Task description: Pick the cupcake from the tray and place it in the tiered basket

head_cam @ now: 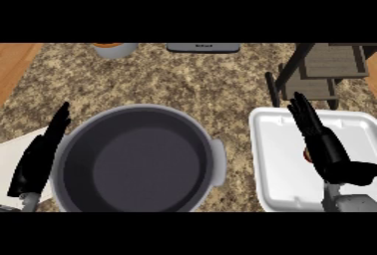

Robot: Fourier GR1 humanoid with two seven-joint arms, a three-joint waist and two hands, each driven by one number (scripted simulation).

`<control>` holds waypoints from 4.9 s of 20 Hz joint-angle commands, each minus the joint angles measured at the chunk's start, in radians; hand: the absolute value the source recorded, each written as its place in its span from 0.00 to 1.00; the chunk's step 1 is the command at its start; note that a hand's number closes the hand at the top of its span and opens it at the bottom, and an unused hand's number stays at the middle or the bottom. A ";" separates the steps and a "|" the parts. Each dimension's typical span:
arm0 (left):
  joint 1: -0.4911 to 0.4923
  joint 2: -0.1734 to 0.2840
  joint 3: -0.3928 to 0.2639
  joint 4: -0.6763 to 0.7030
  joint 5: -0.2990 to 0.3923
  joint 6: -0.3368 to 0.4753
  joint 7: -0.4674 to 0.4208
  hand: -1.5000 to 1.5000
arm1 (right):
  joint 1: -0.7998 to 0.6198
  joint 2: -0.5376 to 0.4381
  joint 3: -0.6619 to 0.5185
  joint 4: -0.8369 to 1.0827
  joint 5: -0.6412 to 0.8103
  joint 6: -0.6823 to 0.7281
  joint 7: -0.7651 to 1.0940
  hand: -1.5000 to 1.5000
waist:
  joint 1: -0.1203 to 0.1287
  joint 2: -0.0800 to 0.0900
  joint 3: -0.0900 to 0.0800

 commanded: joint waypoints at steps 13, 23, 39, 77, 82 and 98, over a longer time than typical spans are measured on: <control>0.172 -0.189 0.023 0.027 0.088 0.101 -0.031 0.50 | 0.127 0.145 -0.652 -0.105 0.151 -0.979 0.081 0.00 | -0.133 0.001 -0.012; 0.138 -0.240 0.001 0.056 0.076 0.056 -0.105 0.50 | 0.447 0.272 -0.341 -0.231 0.378 -0.881 0.379 0.00 | -0.044 0.032 -0.017; 0.080 -0.257 -0.018 0.069 0.049 0.017 -0.094 0.50 | 0.527 0.111 -0.280 -0.320 0.869 -0.633 1.063 0.00 | 0.030 0.050 -0.020; 0.138 -0.310 0.005 0.118 0.020 -0.019 -0.136 0.50 | -0.188 0.297 -0.412 0.019 1.255 0.088 1.613 0.00 | -0.001 0.019 -0.006; 0.107 -0.309 0.035 0.161 0.025 -0.022 -0.123 0.50 | -0.240 0.297 -0.424 0.068 1.229 0.103 1.618 0.00 | -0.009 0.023 -0.007; 0.136 -0.323 0.032 0.121 0.004 -0.023 -0.103 0.50 | -0.223 0.297 -0.506 0.174 1.180 0.055 1.538 1.00 | -0.017 0.015 -0.005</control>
